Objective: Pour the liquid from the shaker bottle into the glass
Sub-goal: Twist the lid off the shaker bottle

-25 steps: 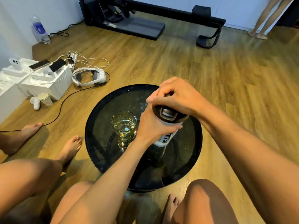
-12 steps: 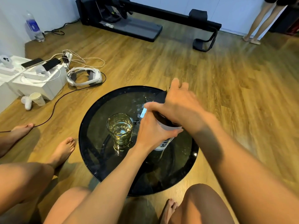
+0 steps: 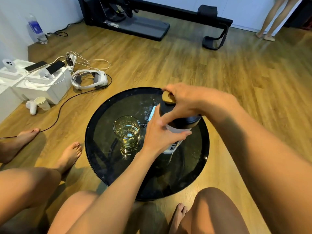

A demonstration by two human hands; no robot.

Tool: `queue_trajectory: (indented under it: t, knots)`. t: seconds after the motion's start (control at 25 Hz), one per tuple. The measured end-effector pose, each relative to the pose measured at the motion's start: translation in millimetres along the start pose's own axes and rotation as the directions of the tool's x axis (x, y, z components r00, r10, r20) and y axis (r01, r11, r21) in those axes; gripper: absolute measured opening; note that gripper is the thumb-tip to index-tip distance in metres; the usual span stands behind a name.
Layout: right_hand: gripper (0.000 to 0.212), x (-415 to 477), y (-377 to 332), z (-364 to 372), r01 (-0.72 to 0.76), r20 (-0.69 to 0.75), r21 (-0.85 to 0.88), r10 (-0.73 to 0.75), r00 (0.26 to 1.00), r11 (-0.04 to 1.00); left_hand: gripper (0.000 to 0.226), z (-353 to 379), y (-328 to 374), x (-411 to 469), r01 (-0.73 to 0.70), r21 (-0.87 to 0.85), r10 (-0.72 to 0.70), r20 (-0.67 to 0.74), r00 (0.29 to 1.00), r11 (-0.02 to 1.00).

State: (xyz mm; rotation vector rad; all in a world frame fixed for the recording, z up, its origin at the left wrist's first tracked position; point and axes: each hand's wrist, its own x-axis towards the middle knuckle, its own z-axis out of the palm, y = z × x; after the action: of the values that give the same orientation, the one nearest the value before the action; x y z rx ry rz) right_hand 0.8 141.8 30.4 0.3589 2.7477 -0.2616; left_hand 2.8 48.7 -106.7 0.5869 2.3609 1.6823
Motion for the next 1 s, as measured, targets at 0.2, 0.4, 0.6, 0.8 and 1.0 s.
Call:
queue_trajectory:
  t: [0.2,0.4,0.6,0.8,1.0]
  knots:
    - [0.064,-5.6,-1.0,9.2,0.068,-0.141,-0.08,-0.079,0.987,0.994,0.094,3.2,-0.8,0.6,0.005,-0.05,-0.007,-0.041,0.999,0.999]
    - [0.084,-5.8,1.7,12.4,-0.005,-0.174,-0.016,0.002,0.985,1.0,0.095,3.6,-1.6,0.1,0.009,-0.026,-0.01,-0.021,1.0,1.0]
    - [0.085,-1.3,11.1,1.9,0.15,-0.023,-0.045,-0.151,0.988,0.988,0.079,1.8,1.8,-2.4,-0.038,-0.004,0.037,-0.024,0.999,0.999]
    - [0.07,5.0,0.3,8.1,-0.058,-0.101,0.008,0.059,0.993,0.998,0.087,0.5,1.0,-3.2,-0.023,0.002,0.023,-0.027,0.999,1.0]
    - [0.095,-3.2,-4.0,-0.2,-0.067,-0.056,-0.043,0.065,0.996,0.997,0.076,2.0,-1.7,0.1,0.0,-0.001,0.0,-0.017,1.0,1.0]
